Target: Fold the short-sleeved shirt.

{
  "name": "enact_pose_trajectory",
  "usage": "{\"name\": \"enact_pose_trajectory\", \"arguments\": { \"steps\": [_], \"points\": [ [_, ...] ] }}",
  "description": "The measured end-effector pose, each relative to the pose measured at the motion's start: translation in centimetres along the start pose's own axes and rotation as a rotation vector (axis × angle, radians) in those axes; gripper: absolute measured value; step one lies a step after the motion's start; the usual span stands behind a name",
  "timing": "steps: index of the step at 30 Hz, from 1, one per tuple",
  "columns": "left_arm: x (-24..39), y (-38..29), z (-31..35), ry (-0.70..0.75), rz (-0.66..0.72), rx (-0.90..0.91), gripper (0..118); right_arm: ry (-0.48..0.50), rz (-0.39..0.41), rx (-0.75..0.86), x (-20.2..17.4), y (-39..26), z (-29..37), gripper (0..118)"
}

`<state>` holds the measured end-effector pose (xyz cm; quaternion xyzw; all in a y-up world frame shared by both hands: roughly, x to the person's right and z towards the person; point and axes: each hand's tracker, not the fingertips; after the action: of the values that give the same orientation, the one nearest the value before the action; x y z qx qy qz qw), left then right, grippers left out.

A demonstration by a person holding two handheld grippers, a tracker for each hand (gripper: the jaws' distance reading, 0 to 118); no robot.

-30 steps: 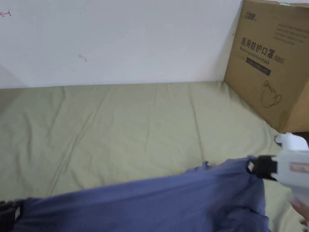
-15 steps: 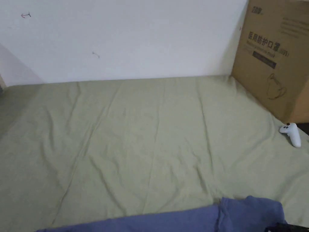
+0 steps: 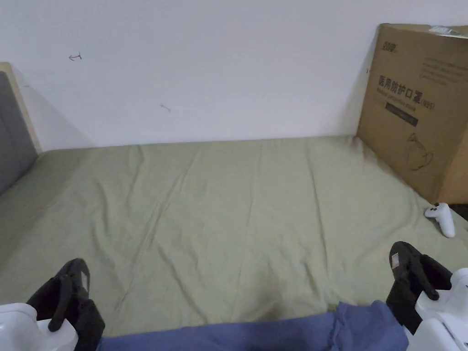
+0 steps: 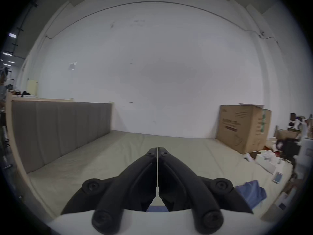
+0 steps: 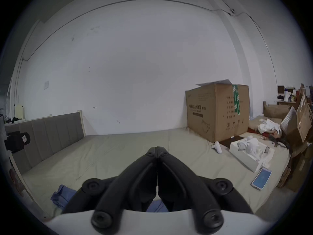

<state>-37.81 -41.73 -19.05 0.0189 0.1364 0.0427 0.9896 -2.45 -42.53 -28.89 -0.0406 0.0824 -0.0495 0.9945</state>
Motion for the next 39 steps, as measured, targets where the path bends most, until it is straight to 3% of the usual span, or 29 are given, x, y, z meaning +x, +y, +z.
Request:
{"name": "enact_pose_trajectory", "arguments": {
  "steps": [1,5,9,11,12,14,15,16,20,22,25,26,27,28,29,31,32,33,37,39],
  "points": [
    [-0.3,0.4,0.0,-0.069,0.014,-0.017,0,0.006,0.001,0.002,0.5,0.2,-0.4,0],
    [-4.2,3.0,-0.8,-0.110,0.097,-0.136,0,0.022,0.005,-0.074,1.6,1.3,-0.7,0],
    [-12.5,2.1,-6.6,-0.089,0.198,-0.663,1,0.050,0.038,-0.113,2.2,2.0,-0.3,0],
    [-17.1,-1.8,-9.1,-0.185,0.433,-0.923,2,0.069,0.070,-0.159,2.1,1.6,-0.6,0],
    [-18.9,-4.2,-10.1,-0.235,0.554,-1.016,11,0.079,0.079,-0.197,1.9,1.2,-0.9,0],
    [-21.5,-8.1,-10.6,-0.265,0.724,-1.078,92,0.112,0.065,-0.268,1.2,0.2,-1.5,0],
    [-22.4,-10.0,-10.9,-0.253,0.752,-1.086,115,0.109,0.063,-0.316,0.8,-0.2,-1.9,0],
    [-21.7,-11.0,-10.6,-0.262,0.769,-1.116,118,0.102,0.052,-0.353,0.5,-0.5,-2.3,0],
    [-23.6,-16.4,-12.1,-0.346,0.914,-1.112,118,0.166,-0.017,-0.470,-0.5,-1.8,-3.4,0],
    [-23.7,-18.7,-12.8,-0.444,1.076,-1.072,118,0.177,0.020,-0.513,-1.1,-2.3,-3.7,0],
    [-23.2,-20.7,-15.0,-0.656,1.193,-1.033,118,0.193,0.055,-0.562,-1.8,-2.6,-4.3,0],
    [-22.4,-21.5,-15.4,-0.664,1.222,-1.045,113,0.191,0.053,-0.561,-1.9,-2.6,-4.3,0],
    [-21.3,-22.0,-15.9,-0.687,1.215,-1.072,96,0.193,0.048,-0.565,-2.0,-2.6,-4.4,0],
    [-20.4,-22.1,-16.3,-0.693,1.124,-1.085,21,0.202,0.028,-0.572,-1.9,-2.5,-4.6,0],
    [-19.5,-22.0,-16.6,-0.650,1.010,-1.116,7,0.228,-0.013,-0.580,-2.3,-2.4,-4.3,0],
    [-17.9,-23.2,-17.1,-0.331,0.675,-1.278,6,0.266,-0.107,-0.606,-1.9,-2.2,-4.6,0],
    [-17.7,-21.7,-16.4,-0.440,0.939,-1.148,6,0.260,-0.149,-0.613,-1.6,-2.1,-4.7,0],
    [-17.1,-20.7,-16.7,-0.391,0.866,-1.174,6,0.250,-0.180,-0.613,-1.4,-1.9,-4.5,0],
    [-14.9,-14.3,-13.8,-0.315,0.387,-1.062,6,0.203,-0.156,-0.601,-0.6,-1.3,-4.1,0],
    [-12.3,-10.6,-11.0,-0.136,0.000,-0.974,6,0.187,-0.128,-0.594,-0.4,-1.0,-3.8,0]
  ]
}}
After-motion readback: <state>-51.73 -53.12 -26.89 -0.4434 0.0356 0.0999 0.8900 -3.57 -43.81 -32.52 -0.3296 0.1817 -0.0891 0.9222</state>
